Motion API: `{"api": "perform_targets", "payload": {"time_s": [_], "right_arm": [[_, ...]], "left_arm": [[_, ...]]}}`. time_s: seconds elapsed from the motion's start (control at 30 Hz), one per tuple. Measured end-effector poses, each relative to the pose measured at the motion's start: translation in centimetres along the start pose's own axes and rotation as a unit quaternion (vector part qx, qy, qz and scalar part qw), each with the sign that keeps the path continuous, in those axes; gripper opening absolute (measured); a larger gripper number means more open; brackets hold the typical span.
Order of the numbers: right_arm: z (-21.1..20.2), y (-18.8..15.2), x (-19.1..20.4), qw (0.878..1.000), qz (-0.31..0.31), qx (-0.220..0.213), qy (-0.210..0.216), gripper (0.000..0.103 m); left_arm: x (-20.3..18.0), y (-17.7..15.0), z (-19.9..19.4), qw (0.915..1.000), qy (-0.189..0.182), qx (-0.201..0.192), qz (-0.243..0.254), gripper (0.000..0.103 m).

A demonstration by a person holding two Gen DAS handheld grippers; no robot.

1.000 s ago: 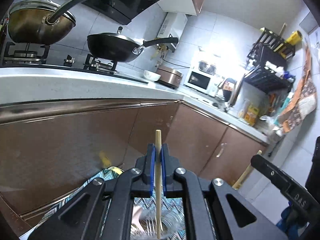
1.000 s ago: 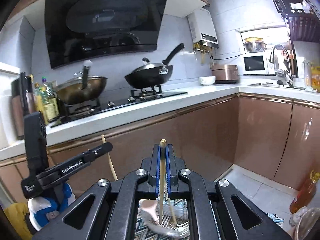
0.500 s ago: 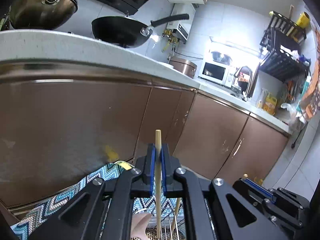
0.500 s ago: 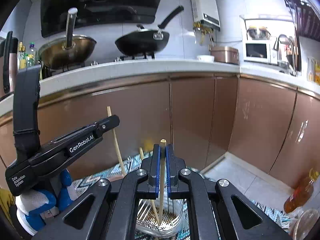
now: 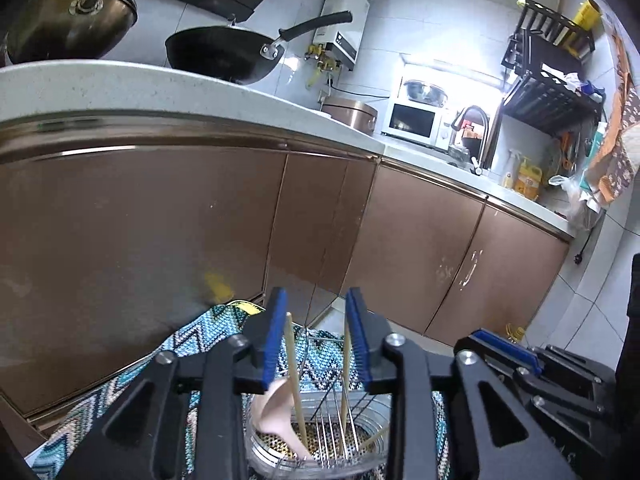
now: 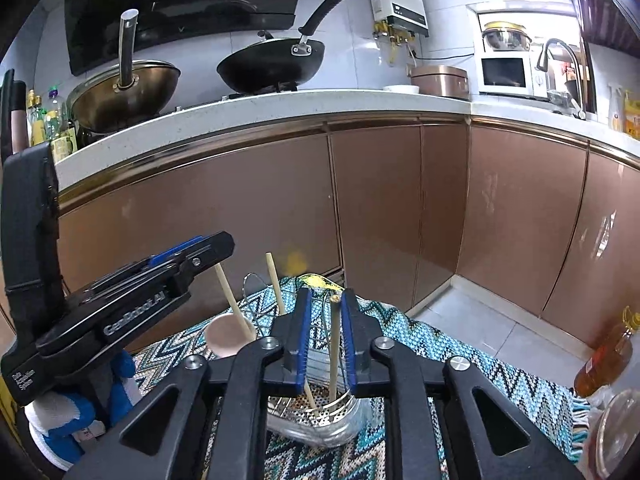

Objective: Organize utensils
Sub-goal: 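Open the left tool to drop its chopstick in while the right tool releases its chopstick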

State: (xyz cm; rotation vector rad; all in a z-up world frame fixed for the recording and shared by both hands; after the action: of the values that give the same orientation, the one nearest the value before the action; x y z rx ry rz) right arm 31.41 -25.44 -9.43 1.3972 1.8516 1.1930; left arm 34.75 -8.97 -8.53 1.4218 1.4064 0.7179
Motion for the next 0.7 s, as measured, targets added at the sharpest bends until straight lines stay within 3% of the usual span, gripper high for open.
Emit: {"api": "perform_targets", "payload": {"time_s": [0.43, 0.6, 0.7], "right_arm": [[-5.1, 0.3, 2.2, 1.000, 0.000, -0.007, -0.008, 0.023], [-7.0, -1.8, 3.9, 1.000, -0.007, 0.007, -0.002, 0.022], [-7.2, -3.8, 4.9, 1.000, -0.008, 0.028, 0.005, 0.022]], "left_arm": [[2.1, 0.6, -7.0, 0.9998, 0.016, 0.003, 0.015, 0.037], [3.4, -2.0, -8.4, 0.9987, 0.016, 0.042, 0.025, 0.037], [3.9, -5.1, -8.4, 0.9952, -0.003, 0.097, 0.017, 0.037]]}}
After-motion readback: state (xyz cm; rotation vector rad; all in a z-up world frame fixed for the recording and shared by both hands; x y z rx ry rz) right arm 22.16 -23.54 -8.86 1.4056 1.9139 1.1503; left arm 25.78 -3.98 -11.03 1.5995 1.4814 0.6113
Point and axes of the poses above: each gripper's, at about its wrist camera, not at the fingertips, and z roughly the way its jaws point, x to its left, y to its top, the point moved 10 cm from there along z, roughly the way its jaws point, and after that the axes turned 1 degree about x, right-handed, at the moved point
